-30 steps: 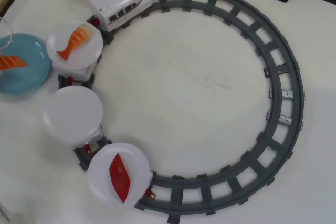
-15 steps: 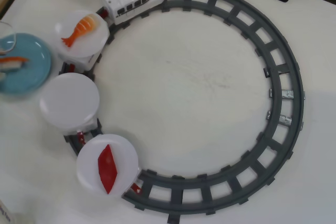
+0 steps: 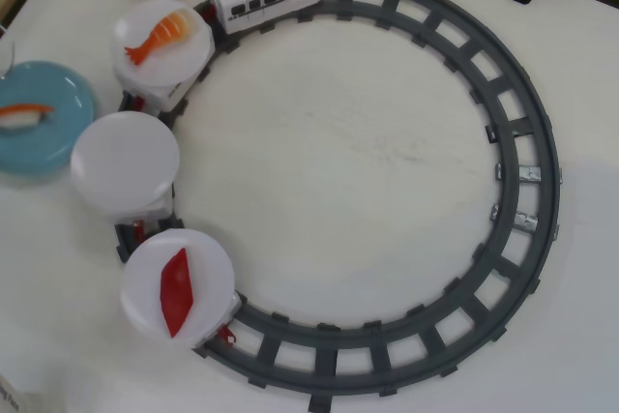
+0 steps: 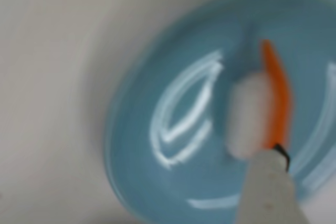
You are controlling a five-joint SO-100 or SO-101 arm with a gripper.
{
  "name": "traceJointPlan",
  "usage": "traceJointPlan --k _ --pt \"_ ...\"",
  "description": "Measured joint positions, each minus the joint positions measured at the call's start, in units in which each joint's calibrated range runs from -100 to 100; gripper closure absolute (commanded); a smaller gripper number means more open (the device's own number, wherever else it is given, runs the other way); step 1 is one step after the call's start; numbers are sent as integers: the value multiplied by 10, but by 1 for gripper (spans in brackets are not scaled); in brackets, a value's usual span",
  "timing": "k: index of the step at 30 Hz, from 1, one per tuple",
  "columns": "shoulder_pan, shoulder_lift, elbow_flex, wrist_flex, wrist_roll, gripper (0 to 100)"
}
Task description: Pick up the sushi from the Shinkansen and put it on the blue dish
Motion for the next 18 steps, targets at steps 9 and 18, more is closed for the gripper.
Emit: traceJointPlan --k 9,18 --pt "0 -183 -42 92 0 80" --pt "40 -409 29 109 0 80"
